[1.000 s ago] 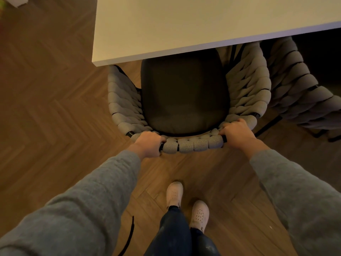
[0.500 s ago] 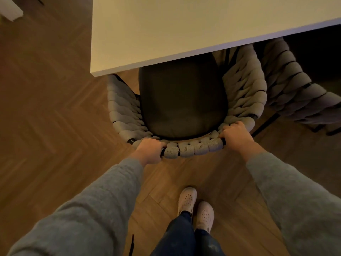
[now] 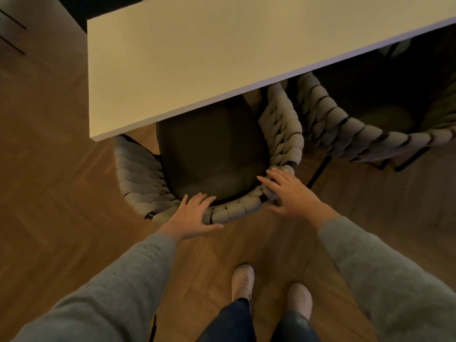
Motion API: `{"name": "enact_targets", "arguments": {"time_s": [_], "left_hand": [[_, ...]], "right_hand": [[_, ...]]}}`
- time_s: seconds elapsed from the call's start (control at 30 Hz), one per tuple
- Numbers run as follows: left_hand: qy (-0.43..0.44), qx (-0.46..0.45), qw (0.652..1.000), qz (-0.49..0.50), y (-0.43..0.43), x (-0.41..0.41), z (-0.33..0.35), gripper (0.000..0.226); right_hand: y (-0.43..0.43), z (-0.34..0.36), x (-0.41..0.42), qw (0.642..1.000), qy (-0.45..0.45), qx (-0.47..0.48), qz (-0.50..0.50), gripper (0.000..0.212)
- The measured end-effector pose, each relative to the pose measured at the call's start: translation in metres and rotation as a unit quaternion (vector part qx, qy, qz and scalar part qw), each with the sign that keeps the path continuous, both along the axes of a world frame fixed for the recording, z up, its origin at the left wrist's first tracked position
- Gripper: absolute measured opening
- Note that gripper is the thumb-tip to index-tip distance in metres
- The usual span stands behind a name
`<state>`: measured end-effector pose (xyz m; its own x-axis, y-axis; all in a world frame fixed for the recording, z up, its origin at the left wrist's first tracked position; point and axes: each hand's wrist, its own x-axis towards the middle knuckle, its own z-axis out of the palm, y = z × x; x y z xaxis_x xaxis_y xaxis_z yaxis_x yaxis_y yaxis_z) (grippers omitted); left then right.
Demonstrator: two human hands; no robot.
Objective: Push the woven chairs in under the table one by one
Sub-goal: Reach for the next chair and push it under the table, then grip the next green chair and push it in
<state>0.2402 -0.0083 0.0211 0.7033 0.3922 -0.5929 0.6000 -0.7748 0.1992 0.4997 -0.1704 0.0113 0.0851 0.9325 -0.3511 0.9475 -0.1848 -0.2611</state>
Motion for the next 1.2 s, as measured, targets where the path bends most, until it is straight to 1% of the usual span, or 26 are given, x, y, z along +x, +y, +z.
{"name": "enact_targets", "arguments": {"time_s": [0.03, 0.1, 0.17, 0.23, 0.37, 0.5, 0.63, 0.8, 0.93, 1.03, 1.2], "left_hand": [[-0.031, 0.01, 0.999, -0.007, -0.008, 0.013, 0.004, 0.11], [-0.078, 0.038, 0.996, -0.02, -0.024, 0.046, 0.009, 0.094], [-0.116, 0.072, 0.99, -0.036, -0.042, 0.084, 0.014, 0.08], [-0.144, 0.108, 0.982, -0.054, -0.065, 0.126, 0.023, 0.073], [-0.154, 0.155, 0.972, -0.081, -0.118, 0.2, 0.035, 0.069], [-0.134, 0.193, 0.969, -0.082, -0.181, 0.265, 0.034, 0.064], [-0.117, 0.199, 0.972, -0.052, -0.247, 0.333, 0.035, 0.061], [-0.12, 0.168, 0.974, -0.089, -0.293, 0.401, 0.038, 0.063], [-0.138, 0.163, 0.973, -0.094, -0.305, 0.456, 0.041, 0.061], [-0.131, 0.169, 0.971, -0.109, -0.306, 0.494, 0.037, 0.056], [-0.142, 0.15, 0.972, -0.113, -0.302, 0.577, 0.023, 0.054]], "right_hand": [[-0.009, 0.004, 0.007, 1.0, 0.009, 0.019, -0.021, 0.084], [-0.028, 0.013, 0.026, 0.997, 0.018, 0.039, -0.06, 0.081], [-0.048, 0.022, 0.051, 0.995, 0.001, 0.048, -0.089, 0.079], [-0.071, 0.03, 0.084, 0.992, -0.016, 0.048, -0.117, 0.079], [-0.125, 0.044, 0.15, 0.989, -0.036, 0.037, -0.139, 0.074], [-0.186, 0.06, 0.214, 0.985, -0.055, 0.013, -0.162, 0.064], [-0.25, 0.07, 0.277, 0.982, -0.07, -0.015, -0.177, 0.063], [-0.294, 0.076, 0.33, 0.975, -0.072, -0.049, -0.203, 0.067], [-0.31, 0.078, 0.366, 0.973, -0.056, -0.043, -0.219, 0.07], [-0.312, 0.074, 0.392, 0.974, -0.049, -0.035, -0.22, 0.071], [-0.311, 0.065, 0.471, 0.969, -0.054, -0.042, -0.236, 0.072]]}}
